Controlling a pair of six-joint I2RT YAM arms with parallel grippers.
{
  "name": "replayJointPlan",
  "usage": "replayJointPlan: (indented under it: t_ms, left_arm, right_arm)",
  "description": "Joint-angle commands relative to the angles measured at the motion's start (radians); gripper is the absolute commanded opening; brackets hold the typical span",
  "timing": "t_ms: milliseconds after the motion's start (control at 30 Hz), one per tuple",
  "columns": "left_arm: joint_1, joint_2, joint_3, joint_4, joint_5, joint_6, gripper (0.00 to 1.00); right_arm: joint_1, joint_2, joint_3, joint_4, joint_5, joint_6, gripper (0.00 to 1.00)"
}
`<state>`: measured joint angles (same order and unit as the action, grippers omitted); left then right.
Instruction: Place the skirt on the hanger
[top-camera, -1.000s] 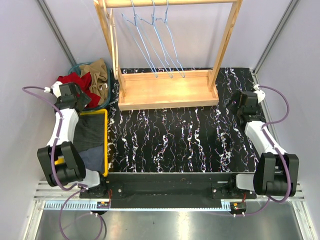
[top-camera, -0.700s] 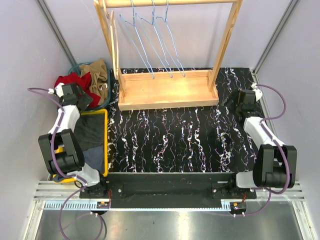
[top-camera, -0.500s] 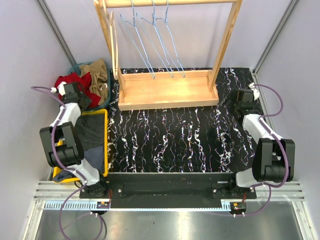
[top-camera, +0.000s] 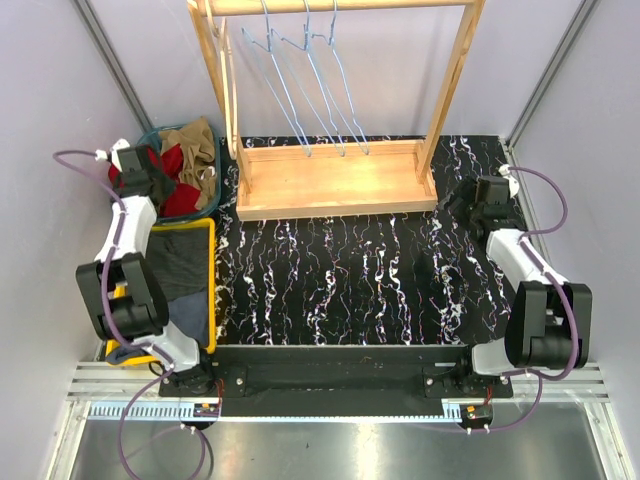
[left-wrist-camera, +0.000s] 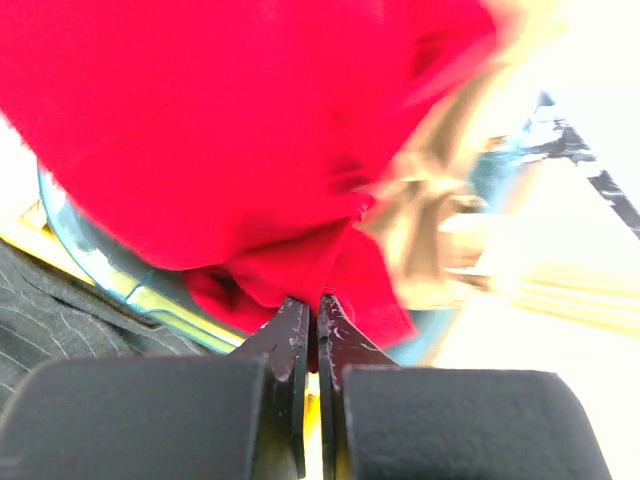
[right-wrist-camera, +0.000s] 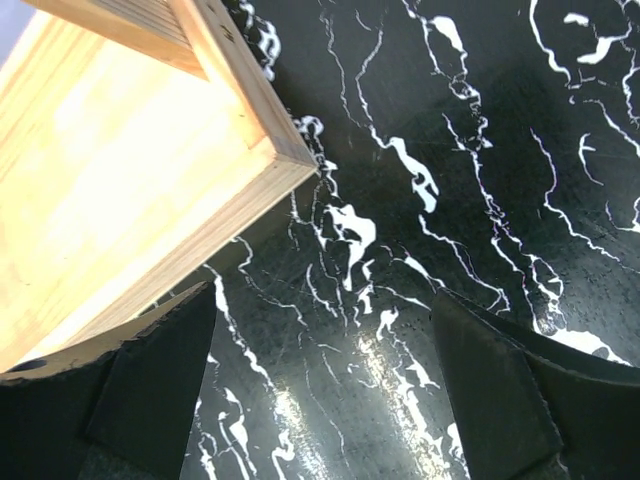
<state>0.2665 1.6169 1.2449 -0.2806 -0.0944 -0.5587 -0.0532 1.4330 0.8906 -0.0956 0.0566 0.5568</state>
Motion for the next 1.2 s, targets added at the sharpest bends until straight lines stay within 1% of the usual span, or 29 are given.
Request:
replayJointPlan:
  t_ms: [0, 100, 167, 233, 367, 400, 533, 633, 767, 833, 900, 1033, 1133, 1167]
  left_arm:
    - [-0.038, -0.167, 0.186, -0.02, 0.068, 0.092, 0.0]
    - [-0.065, -0.239, 0.273, -0.087, 0.085, 0.126, 0.0]
    - [-0.067, -0.296, 0.309, -0.121, 0.088, 0.126, 0.0]
    - [-0.07, -0.336, 0.359, -0.14, 0.134, 0.125, 0.0]
    - [-0.07, -0.426, 0.445, -0.184, 0.212, 0.126, 0.0]
    - [-0.07, -0.439, 0.487, -0.193, 0.255, 0.126, 0.0]
    - [-0.069, -0.503, 0.554, -0.206, 0.349, 0.106, 0.0]
    - [-0.07, -0.554, 0.597, -0.21, 0.384, 0.097, 0.0]
    - [-0.07, -0.612, 0.646, -0.219, 0.369, 0.091, 0.0]
    - [-0.07, -0.62, 0.695, -0.232, 0.392, 0.085, 0.0]
    - [-0.07, -0.629, 0.718, -0.232, 0.423, 0.066, 0.0]
    - [-0.069, -0.657, 0.706, -0.233, 0.492, 0.025, 0.0]
    - [-0.069, -0.679, 0.659, -0.223, 0.574, -0.018, 0.0]
    - [-0.07, -0.687, 0.618, -0.203, 0.599, -0.041, 0.0]
  right_arm:
    - [-0.002, -0.054, 0.051, -0.077, 0.001, -0.001, 0.94]
    - [-0.002, -0.022, 0.132, -0.194, 0.003, -0.041, 0.94]
    - [-0.002, -0.023, 0.16, -0.222, -0.001, -0.054, 0.93]
    - [-0.002, -0.043, 0.159, -0.234, -0.015, -0.058, 0.92]
    - [-0.002, -0.127, 0.157, -0.248, -0.037, -0.064, 0.92]
    - [0.0, -0.141, 0.157, -0.257, -0.041, -0.064, 0.92]
    - [0.0, -0.216, 0.156, -0.277, -0.054, -0.074, 0.92]
    - [0.0, -0.275, 0.151, -0.289, -0.081, -0.075, 0.92]
    - [0.0, -0.345, 0.143, -0.3, -0.098, -0.074, 0.92]
    - [-0.002, -0.364, 0.142, -0.311, -0.104, -0.069, 0.92]
    - [-0.002, -0.39, 0.14, -0.319, -0.11, -0.067, 0.92]
    - [-0.002, -0.425, 0.149, -0.335, -0.12, -0.07, 0.93]
    - [0.0, -0.444, 0.154, -0.354, -0.138, -0.075, 0.93]
    - [0.0, -0.453, 0.154, -0.357, -0.144, -0.078, 0.94]
